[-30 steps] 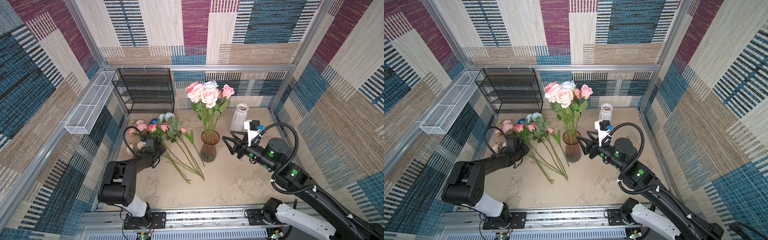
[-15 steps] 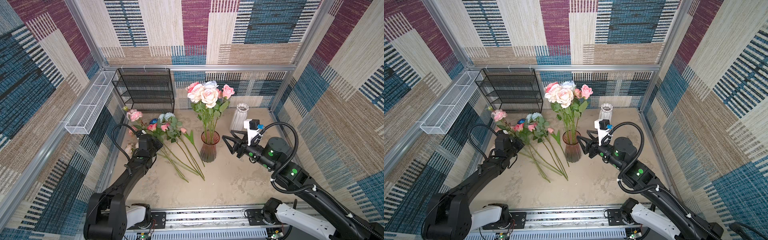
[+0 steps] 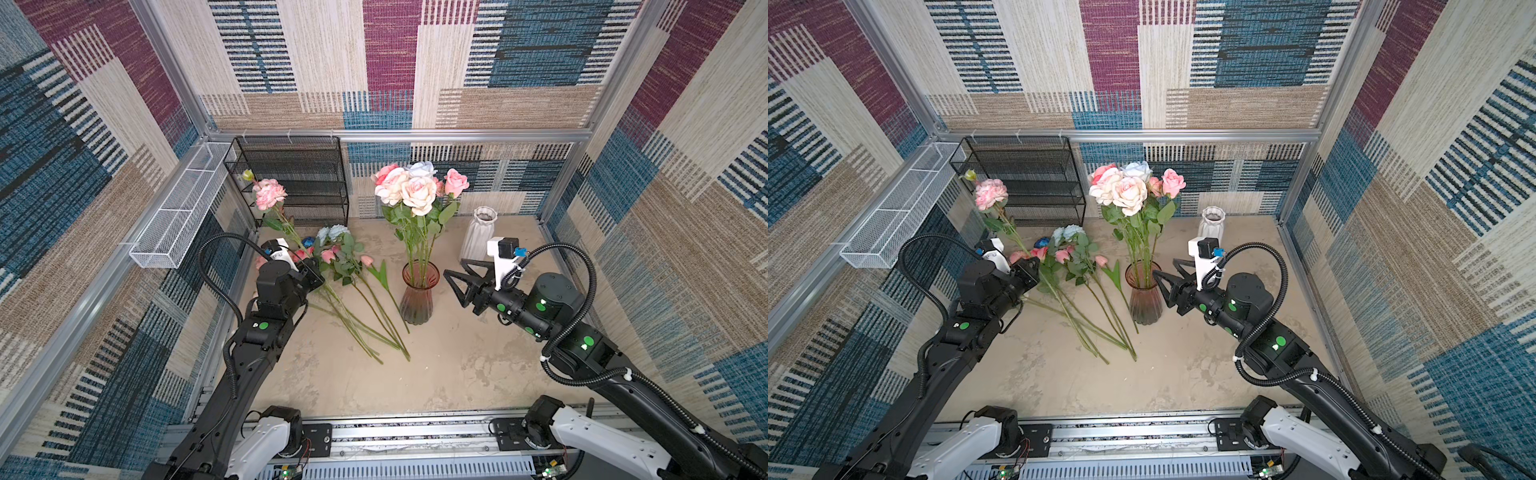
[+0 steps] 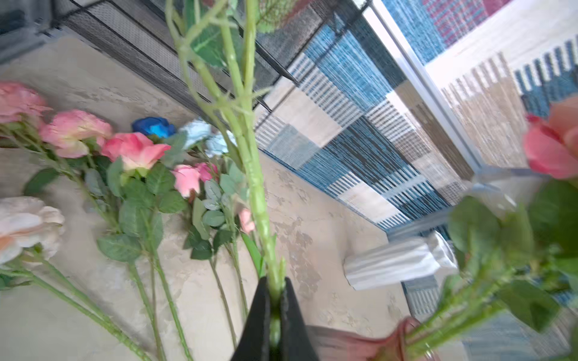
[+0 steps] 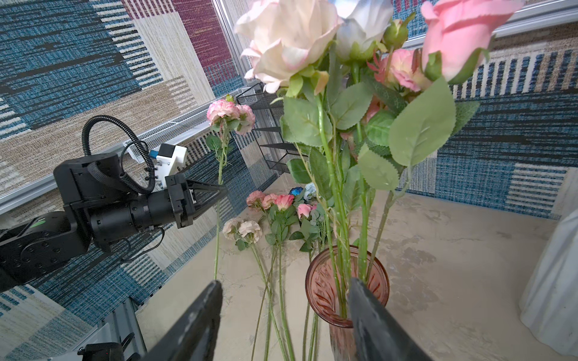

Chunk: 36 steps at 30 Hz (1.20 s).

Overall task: Arrange flowers in a vase
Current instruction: Place the flower in the vase.

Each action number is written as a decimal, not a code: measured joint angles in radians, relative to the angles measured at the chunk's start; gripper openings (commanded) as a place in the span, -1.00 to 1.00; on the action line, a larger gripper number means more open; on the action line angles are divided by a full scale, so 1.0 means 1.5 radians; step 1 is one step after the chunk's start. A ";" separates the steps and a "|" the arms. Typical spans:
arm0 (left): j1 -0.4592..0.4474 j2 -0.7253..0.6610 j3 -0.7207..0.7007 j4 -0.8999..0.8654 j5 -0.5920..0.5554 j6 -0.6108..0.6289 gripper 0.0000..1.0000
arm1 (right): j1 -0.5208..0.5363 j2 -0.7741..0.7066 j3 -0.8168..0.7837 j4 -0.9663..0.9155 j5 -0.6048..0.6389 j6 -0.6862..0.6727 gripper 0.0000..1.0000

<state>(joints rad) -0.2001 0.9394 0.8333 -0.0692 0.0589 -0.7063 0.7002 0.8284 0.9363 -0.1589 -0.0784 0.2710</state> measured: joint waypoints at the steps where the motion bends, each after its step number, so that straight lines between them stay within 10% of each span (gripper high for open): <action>1: -0.010 -0.007 0.005 -0.001 0.001 0.002 -1.00 | 0.000 0.000 0.001 0.000 0.000 0.000 0.32; 20: -0.393 0.115 0.224 0.307 -0.142 0.359 -1.00 | 0.000 0.001 0.027 0.002 0.000 0.000 0.30; 36: -0.414 0.292 0.294 0.526 -0.200 0.535 -1.00 | 0.000 -0.006 0.041 -0.003 0.013 -0.008 0.27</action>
<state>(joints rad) -0.8204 1.3781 1.2739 0.7204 -0.2417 0.0959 0.7002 0.8200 0.9985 -0.1631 -0.0589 0.2596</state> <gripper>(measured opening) 0.065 0.636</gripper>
